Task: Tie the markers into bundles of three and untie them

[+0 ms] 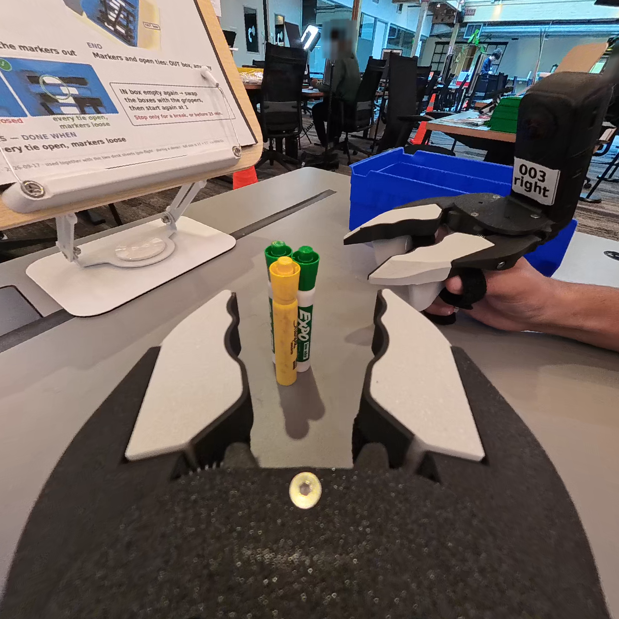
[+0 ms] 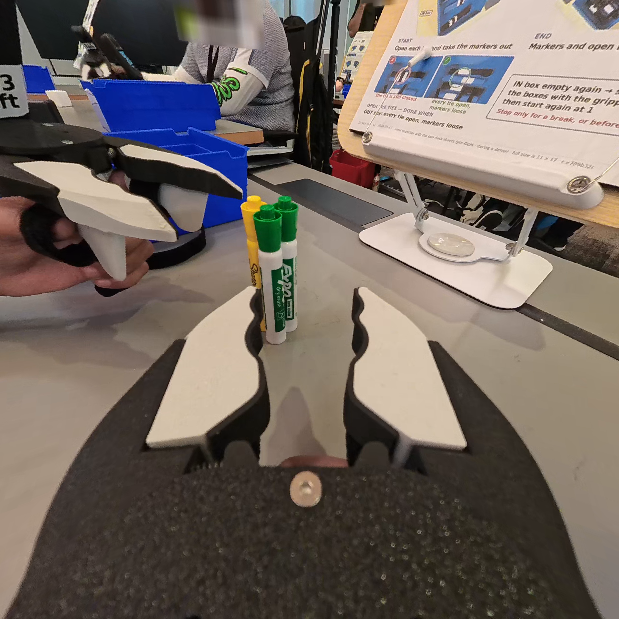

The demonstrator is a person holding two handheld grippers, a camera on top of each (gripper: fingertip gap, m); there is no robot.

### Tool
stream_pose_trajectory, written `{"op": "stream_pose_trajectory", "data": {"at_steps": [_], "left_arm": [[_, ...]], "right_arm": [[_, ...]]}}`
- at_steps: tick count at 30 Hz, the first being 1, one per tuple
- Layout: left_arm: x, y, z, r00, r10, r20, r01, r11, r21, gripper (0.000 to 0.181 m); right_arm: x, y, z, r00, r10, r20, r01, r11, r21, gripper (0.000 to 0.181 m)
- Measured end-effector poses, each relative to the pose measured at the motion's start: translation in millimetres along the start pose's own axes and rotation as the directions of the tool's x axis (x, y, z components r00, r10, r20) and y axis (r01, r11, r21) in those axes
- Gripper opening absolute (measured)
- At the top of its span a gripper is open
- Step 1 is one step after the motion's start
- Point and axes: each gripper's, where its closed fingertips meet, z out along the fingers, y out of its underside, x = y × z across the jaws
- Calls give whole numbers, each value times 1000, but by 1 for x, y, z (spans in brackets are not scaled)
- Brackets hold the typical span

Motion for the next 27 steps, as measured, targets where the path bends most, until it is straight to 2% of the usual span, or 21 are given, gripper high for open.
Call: {"op": "stream_pose_trajectory", "data": {"at_steps": [21,27], "left_arm": [[1,6,3,1000,15,-6,-15,1000,-27,77],[4,8,11,998,1,-56,-3,999,-39,85]], "right_arm": [[1,1,-1,1000,6,0,-6,1000,-6,50],[2,1,0,1000,16,2,-16,1000,-6,51]]}}
